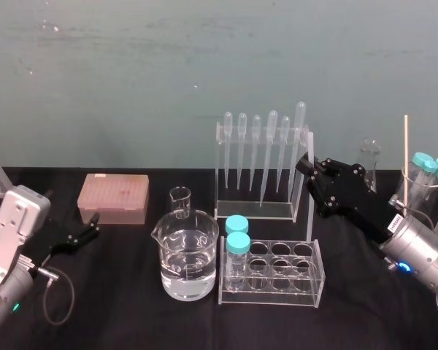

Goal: Pick up the stirring rod with one hand, then place it down.

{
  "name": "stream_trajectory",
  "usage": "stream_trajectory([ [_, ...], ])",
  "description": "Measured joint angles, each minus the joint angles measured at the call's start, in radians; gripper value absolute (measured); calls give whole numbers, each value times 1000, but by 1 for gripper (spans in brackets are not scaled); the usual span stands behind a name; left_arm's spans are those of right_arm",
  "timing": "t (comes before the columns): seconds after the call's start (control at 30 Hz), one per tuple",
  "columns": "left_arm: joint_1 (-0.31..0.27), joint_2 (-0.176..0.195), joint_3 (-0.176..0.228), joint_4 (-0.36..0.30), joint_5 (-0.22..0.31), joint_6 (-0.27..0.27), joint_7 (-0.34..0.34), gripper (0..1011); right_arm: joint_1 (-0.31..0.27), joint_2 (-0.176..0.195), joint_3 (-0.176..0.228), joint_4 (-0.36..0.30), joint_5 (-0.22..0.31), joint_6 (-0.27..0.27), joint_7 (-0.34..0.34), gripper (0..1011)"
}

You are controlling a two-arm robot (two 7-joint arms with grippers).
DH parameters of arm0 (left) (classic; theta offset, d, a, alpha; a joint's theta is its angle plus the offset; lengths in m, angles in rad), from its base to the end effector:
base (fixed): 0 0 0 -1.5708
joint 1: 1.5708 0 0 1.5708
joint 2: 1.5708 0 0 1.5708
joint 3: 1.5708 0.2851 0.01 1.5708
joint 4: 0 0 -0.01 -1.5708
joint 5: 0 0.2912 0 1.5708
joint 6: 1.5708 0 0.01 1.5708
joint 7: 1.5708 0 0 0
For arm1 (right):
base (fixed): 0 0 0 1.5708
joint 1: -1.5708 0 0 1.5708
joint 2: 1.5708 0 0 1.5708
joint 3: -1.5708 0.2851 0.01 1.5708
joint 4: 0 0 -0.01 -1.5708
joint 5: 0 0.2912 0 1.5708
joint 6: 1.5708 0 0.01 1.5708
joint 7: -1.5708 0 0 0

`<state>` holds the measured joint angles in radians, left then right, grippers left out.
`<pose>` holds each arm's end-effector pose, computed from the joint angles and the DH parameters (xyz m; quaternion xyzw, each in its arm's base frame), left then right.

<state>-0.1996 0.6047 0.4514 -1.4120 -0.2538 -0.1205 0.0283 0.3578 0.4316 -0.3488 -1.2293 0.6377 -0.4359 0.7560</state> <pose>0.3407 0.0845 -0.2949 0.1415 -0.1325 0.5799 0.7913 0.3956 -0.0758 -0.2754 0.1308 -0.1191 -0.3350 0.9255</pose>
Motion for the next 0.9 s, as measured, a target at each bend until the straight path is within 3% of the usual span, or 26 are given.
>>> stream_trajectory([
  [0.9, 0, 0, 0, 0, 0, 0, 0, 1000, -3, 0, 3, -6, -2, 11, 8, 66],
])
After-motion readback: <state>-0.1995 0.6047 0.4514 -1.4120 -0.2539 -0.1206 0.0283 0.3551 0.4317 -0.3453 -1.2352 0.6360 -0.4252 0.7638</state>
